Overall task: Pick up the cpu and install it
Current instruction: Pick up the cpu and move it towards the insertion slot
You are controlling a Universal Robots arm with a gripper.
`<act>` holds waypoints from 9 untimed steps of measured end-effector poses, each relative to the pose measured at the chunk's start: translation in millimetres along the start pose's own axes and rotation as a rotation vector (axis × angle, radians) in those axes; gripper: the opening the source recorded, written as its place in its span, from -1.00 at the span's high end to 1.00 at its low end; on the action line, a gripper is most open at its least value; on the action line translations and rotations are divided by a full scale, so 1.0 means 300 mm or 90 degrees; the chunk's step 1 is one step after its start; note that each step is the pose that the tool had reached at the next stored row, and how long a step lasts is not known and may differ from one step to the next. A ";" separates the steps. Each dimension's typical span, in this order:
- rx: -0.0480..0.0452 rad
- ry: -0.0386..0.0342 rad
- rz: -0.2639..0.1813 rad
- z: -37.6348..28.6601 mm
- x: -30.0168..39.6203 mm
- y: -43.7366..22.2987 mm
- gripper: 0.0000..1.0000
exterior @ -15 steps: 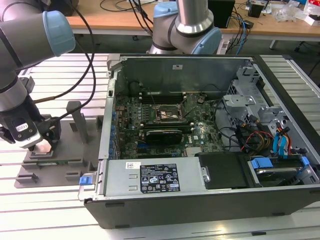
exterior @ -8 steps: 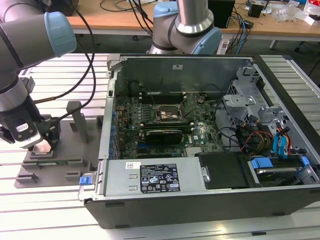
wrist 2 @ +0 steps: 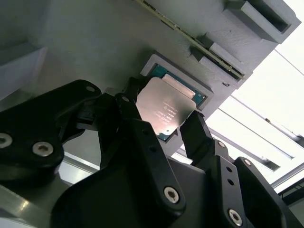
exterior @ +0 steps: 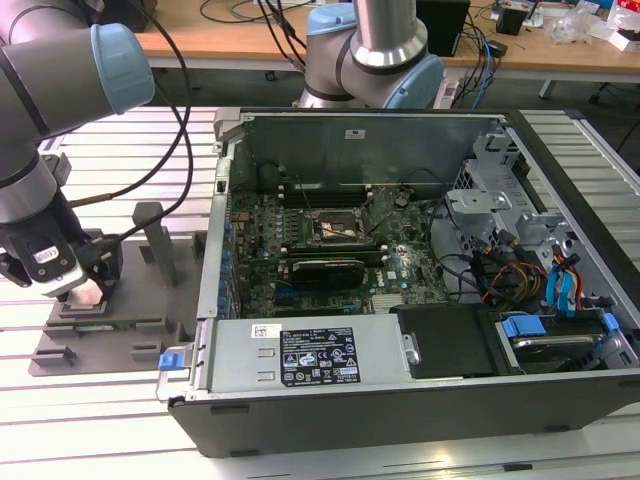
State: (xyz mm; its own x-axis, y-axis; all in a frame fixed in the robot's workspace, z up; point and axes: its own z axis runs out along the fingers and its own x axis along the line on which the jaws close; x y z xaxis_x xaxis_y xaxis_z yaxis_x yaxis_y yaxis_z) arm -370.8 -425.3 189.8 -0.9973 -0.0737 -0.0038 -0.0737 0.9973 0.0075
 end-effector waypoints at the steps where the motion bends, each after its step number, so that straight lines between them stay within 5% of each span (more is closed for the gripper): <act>1: 0.0000 0.0000 0.000 0.000 0.000 0.000 -0.25; 9: 0.0000 0.0000 0.000 0.000 -0.001 0.000 -0.09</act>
State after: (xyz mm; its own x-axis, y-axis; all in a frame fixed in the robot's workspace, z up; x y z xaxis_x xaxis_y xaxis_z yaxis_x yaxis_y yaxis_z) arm -370.5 -425.1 189.8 -0.9973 -0.0736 -0.0038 -0.0737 0.9973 0.0075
